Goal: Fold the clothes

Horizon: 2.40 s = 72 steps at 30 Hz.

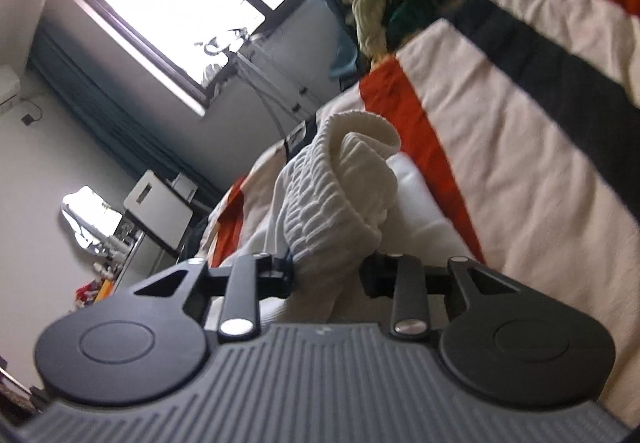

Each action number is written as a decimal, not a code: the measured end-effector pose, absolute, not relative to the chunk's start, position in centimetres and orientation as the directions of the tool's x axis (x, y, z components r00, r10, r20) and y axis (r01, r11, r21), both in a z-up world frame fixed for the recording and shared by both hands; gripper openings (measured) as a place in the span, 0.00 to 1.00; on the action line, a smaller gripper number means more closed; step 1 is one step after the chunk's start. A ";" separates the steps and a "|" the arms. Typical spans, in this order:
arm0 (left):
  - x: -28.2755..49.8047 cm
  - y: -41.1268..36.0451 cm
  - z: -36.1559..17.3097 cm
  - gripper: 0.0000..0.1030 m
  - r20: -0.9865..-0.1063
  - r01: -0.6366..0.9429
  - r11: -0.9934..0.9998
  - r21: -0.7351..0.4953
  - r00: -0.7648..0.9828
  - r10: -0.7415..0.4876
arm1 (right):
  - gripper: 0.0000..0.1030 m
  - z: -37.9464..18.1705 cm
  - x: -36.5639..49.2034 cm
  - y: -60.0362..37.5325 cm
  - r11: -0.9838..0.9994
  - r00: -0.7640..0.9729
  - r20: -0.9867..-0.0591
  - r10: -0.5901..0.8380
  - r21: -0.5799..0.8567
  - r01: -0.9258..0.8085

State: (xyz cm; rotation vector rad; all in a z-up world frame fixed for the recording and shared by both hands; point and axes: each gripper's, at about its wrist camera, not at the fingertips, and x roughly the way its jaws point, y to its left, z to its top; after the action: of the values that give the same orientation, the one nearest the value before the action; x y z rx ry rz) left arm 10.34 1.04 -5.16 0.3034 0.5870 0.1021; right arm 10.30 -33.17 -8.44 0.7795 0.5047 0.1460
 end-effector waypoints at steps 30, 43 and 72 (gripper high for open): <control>7.3 10.0 -5.8 0.97 -0.645 -0.106 0.873 -0.475 0.717 -0.264 | 0.37 -11.8 10.4 -33.5 0.703 0.798 -0.521 0.302 0.687 0.183; 11.7 10.8 -9.0 0.74 -0.508 -0.034 0.754 -0.656 0.759 -0.407 | 0.38 -12.7 11.0 -33.4 0.714 0.788 -0.550 0.277 0.666 0.215; 20.1 -13.1 6.8 0.44 -0.334 0.326 0.683 -0.653 0.686 -0.647 | 0.35 3.2 8.0 -53.5 0.637 0.955 -0.286 0.076 0.751 0.175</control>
State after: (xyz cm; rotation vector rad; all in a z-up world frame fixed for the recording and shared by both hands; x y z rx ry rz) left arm 20.10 -13.13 6.82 -0.5935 0.5887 -0.5820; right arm 8.01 -53.52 3.18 0.8824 0.3057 -0.0573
